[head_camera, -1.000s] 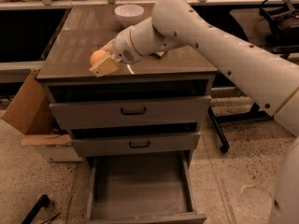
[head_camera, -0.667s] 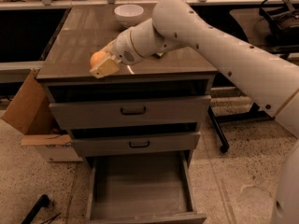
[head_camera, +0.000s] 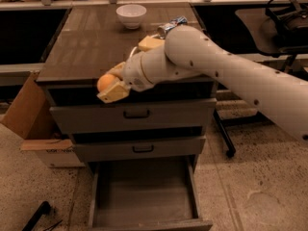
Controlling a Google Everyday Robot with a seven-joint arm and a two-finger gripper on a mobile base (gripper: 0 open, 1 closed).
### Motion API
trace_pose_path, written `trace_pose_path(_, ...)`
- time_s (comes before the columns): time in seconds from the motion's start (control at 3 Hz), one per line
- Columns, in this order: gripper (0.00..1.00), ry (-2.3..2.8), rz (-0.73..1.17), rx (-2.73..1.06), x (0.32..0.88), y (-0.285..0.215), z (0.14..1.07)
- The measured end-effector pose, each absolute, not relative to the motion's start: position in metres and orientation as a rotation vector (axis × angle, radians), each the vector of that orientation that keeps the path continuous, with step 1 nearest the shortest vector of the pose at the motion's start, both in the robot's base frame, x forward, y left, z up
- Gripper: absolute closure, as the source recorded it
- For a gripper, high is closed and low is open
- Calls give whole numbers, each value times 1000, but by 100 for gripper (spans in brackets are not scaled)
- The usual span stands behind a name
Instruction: Place orange into bottom drawer
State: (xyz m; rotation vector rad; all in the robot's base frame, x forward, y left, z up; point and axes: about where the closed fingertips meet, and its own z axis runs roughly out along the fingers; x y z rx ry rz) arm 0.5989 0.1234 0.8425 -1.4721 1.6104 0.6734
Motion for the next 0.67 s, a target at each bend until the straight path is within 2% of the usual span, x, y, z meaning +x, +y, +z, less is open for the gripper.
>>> trace_pose_path(0.33, 100, 1629, 717, -1415, 553, 114, 775)
trace_pose_path(0.67, 100, 1632, 717, -1414, 551, 113, 773)
